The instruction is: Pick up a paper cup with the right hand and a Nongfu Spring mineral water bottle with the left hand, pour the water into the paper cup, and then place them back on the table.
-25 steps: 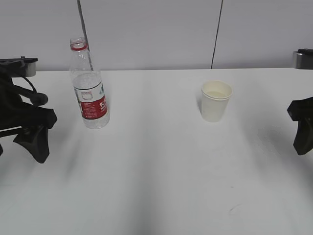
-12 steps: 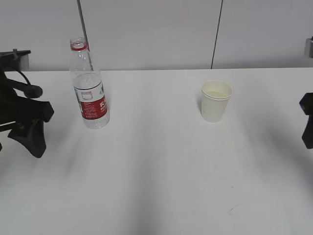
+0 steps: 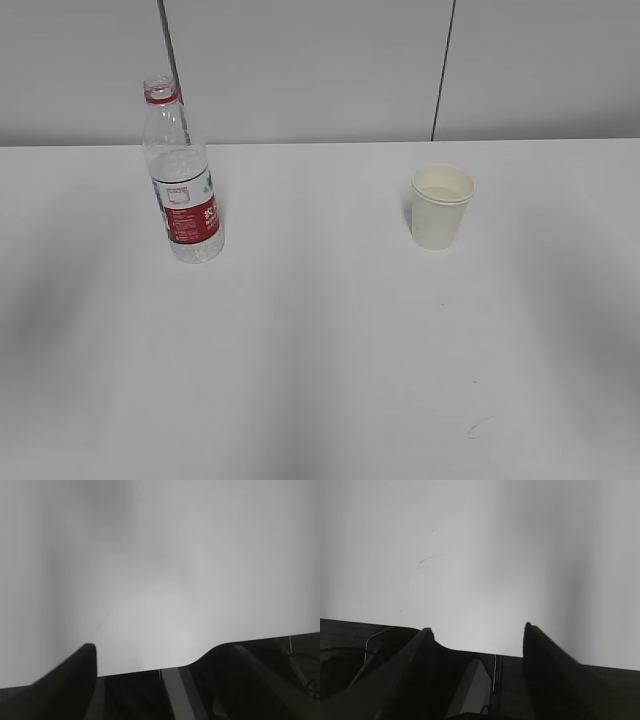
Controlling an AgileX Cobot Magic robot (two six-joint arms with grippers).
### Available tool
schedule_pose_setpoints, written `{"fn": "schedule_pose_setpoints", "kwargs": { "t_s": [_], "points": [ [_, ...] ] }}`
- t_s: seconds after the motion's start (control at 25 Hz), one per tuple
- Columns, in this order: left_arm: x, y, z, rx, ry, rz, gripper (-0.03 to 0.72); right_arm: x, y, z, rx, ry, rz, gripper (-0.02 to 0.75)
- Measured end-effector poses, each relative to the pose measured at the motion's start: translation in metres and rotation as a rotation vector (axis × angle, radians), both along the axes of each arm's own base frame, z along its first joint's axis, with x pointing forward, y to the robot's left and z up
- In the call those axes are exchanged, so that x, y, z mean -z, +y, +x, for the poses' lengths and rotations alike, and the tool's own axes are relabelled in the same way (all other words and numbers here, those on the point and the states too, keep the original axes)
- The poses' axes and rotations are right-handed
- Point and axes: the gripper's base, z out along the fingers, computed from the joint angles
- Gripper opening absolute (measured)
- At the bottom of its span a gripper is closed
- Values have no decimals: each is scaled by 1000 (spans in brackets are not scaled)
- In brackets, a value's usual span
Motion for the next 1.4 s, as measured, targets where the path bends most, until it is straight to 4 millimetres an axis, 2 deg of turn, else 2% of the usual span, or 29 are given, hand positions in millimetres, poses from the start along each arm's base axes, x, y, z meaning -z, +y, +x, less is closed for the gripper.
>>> {"fn": "schedule_pose_setpoints", "kwargs": {
  "t_s": [0.28,0.48,0.6,0.92,1.08,1.28,1.4],
  "points": [
    [-9,25,-58,-2,-192,-6,491,4,-4,-64,-4,-158,23,423],
    [-8,39,-99,-6,-336,-45,491,18,-7,-99,-33,-260,15,422],
    [-4,47,-122,-9,-421,-78,491,30,-8,-115,-49,-304,7,422],
    [10,64,-178,9,-681,-176,491,47,-10,-137,-101,-499,-25,419],
    [22,67,-189,33,-735,-181,491,50,-11,-145,-102,-569,-24,417],
    [38,61,-179,79,-724,-174,491,53,-11,-152,-100,-629,-24,416],
    [39,58,-177,111,-732,-188,491,54,-11,-154,-101,-640,-21,416]
  ]
}}
